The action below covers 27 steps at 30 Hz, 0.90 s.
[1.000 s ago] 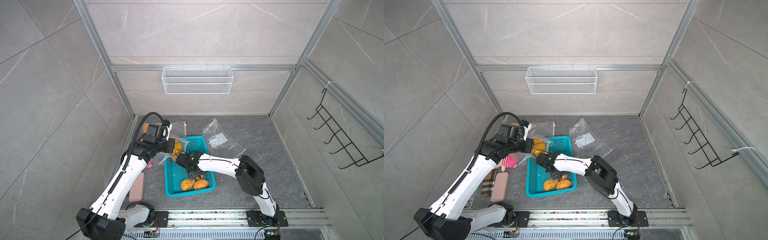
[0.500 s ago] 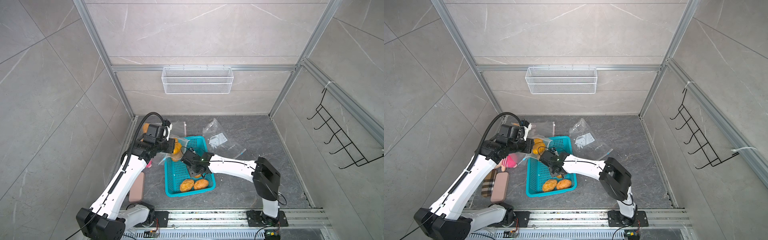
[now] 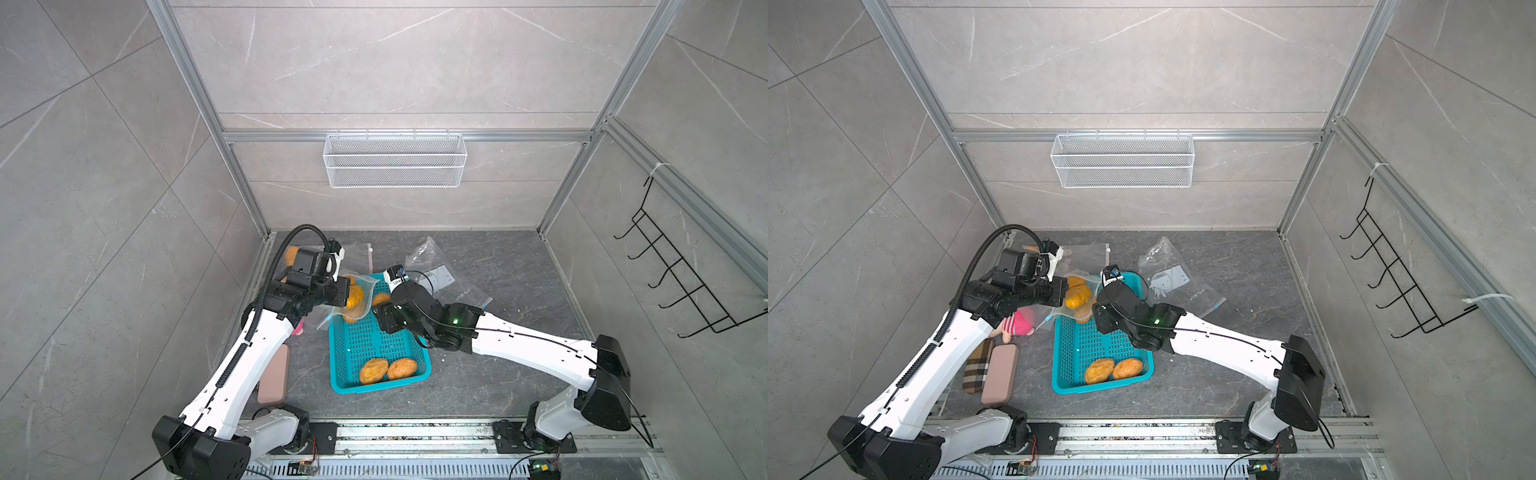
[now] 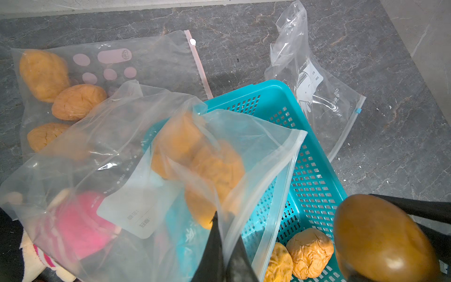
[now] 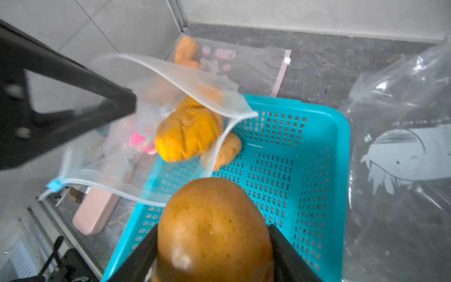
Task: Put the potatoes into a zipper bag and zip it
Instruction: Pick up the potato from the basket, then place the potato into the zipper food storage bag.
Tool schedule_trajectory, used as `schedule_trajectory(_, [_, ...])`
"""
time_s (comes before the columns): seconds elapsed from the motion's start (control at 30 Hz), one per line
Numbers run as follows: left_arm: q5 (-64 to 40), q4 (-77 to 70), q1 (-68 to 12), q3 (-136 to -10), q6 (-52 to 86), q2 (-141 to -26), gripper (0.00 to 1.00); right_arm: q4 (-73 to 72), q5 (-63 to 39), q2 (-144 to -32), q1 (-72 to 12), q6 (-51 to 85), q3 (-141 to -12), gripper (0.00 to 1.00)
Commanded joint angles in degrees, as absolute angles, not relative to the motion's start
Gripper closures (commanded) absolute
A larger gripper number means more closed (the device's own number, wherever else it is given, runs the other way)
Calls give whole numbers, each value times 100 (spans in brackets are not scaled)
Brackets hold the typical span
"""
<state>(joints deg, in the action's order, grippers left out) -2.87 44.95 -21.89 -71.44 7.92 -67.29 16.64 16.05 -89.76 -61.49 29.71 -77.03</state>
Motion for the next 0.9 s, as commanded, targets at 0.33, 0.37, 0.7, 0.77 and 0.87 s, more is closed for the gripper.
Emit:
schedule_trajectory(0.33, [-200, 4465, -2215, -7181, 747, -6621, 100, 53, 1094, -9630, -6132, 3139, -7994, 44])
schedule_trajectory(0.37, [-194, 4464, -2215, -7176, 747, -6612, 100, -10, 1071, -9673, -6114, 3199, -7979, 44])
schedule_trajectory(0.7, [-194, 4465, -2219, -7181, 750, -6589, 100, 284, 1090, -10153, -5979, 3398, -8326, 44])
schedule_trajectory(0.77, [-208, 4465, -2224, -7184, 761, -6591, 100, 267, 1064, -10219, -5913, 3459, -8354, 44])
schedule_trajectory(0.87, [-226, 4466, -2224, -7190, 758, -6553, 100, 494, 1125, -10330, -5820, 3588, -8526, 43])
